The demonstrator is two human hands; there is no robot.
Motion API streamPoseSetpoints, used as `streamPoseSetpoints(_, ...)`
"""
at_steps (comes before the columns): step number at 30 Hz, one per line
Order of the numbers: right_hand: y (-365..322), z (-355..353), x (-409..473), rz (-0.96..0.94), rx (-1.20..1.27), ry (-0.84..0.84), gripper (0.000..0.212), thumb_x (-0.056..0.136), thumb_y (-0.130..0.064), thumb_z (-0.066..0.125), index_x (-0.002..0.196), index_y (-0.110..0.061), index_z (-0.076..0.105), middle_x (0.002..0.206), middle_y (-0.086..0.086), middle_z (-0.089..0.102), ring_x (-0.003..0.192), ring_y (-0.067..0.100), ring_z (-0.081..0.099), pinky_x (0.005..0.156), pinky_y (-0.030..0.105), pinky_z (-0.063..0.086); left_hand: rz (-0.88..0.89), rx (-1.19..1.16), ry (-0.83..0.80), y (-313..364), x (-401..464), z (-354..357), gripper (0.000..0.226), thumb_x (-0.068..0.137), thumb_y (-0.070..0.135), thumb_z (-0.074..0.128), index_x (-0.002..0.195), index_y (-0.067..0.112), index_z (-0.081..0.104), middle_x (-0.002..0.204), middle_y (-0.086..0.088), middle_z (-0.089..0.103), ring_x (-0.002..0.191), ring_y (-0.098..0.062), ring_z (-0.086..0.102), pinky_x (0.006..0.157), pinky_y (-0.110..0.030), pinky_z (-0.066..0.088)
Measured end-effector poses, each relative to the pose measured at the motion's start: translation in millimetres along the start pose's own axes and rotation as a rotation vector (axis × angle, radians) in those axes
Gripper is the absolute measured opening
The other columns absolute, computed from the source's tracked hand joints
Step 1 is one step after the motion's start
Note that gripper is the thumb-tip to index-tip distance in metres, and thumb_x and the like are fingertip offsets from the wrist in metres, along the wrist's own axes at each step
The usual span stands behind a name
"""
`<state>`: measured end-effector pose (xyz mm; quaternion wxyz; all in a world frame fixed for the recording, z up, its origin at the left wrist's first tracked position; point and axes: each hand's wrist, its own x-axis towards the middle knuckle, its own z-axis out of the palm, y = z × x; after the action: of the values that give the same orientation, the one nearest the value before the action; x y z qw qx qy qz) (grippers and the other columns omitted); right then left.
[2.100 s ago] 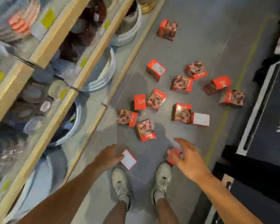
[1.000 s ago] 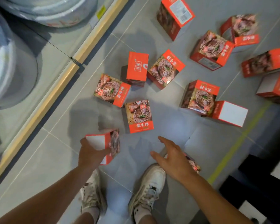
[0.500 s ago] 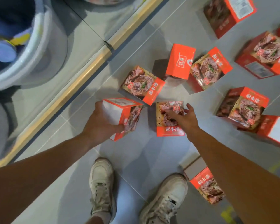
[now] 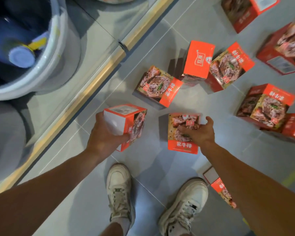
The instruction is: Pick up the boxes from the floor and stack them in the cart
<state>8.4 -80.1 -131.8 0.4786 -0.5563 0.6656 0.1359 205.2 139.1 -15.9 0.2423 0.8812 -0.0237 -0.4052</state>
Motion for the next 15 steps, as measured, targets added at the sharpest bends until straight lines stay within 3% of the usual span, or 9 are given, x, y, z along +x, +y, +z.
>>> streamPoseSetpoints(1,3.5,0.0,-5.4,0.033,-0.065,-0.006,0.138,0.036,-0.063,0.095,0.151,-0.022,0.03,0.14,0.015,0.053,0.129,0.039,0.052,0.11,0.053,0.042,-0.01,-0.007,0.006,1.6,-3.1,-2.2,0.104,0.065,0.033,0.092,0.143,0.028,0.023,0.14,0.001,0.044,0.128,-0.021,0.047,0.102,-0.045,0.049)
streamPoseSetpoints(4,6.1,-3.8,-24.2,0.068,-0.129,0.0,0.122,0.034,-0.066,0.093,0.139,-0.021,0.049,0.131,0.015,0.048,0.126,0.038,0.048,0.108,0.049,0.044,0.017,-0.012,0.015,8.1,-9.7,-10.4,0.104,0.064,0.033,0.093,0.142,0.029,0.024,0.136,0.003,0.045,0.124,-0.019,0.047,0.099,-0.044,0.051)
streamPoseSetpoints(8,13.4,-22.4,-60.3,-0.119,-0.082,0.028,0.114,0.027,-0.064,0.098,0.126,-0.025,0.056,0.12,0.003,0.06,0.114,0.022,0.06,0.101,0.041,0.051,0.051,-0.003,-0.016,17.8,-30.6,-25.1,0.1,0.066,0.034,0.092,0.141,0.03,0.025,0.135,0.003,0.046,0.124,-0.019,0.049,0.099,-0.046,0.052)
streamPoseSetpoints(12,-18.1,-74.8,-121.9,-0.122,0.064,0.013,0.092,0.054,-0.029,0.1,0.126,-0.021,0.043,0.111,-0.006,0.061,0.1,0.017,0.06,0.091,0.035,0.049,0.1,0.045,-0.036,56.8,-75.3,-61.8,0.109,0.057,0.041,0.095,0.141,0.03,0.027,0.135,0.003,0.048,0.124,-0.022,0.051,0.099,-0.048,0.052)
streamPoseSetpoints(15,-49.5,-124.4,-171.6,-0.158,0.107,0.063,0.093,0.05,-0.036,0.1,0.124,-0.025,0.045,0.113,-0.007,0.065,0.102,0.018,0.065,0.092,0.04,0.053,0.174,0.011,-0.012,100.3,-122.6,-103.9,0.1,0.057,0.028,0.097,0.135,0.029,0.034,0.122,0.006,0.051,0.112,-0.017,0.05,0.084,-0.033,0.048)
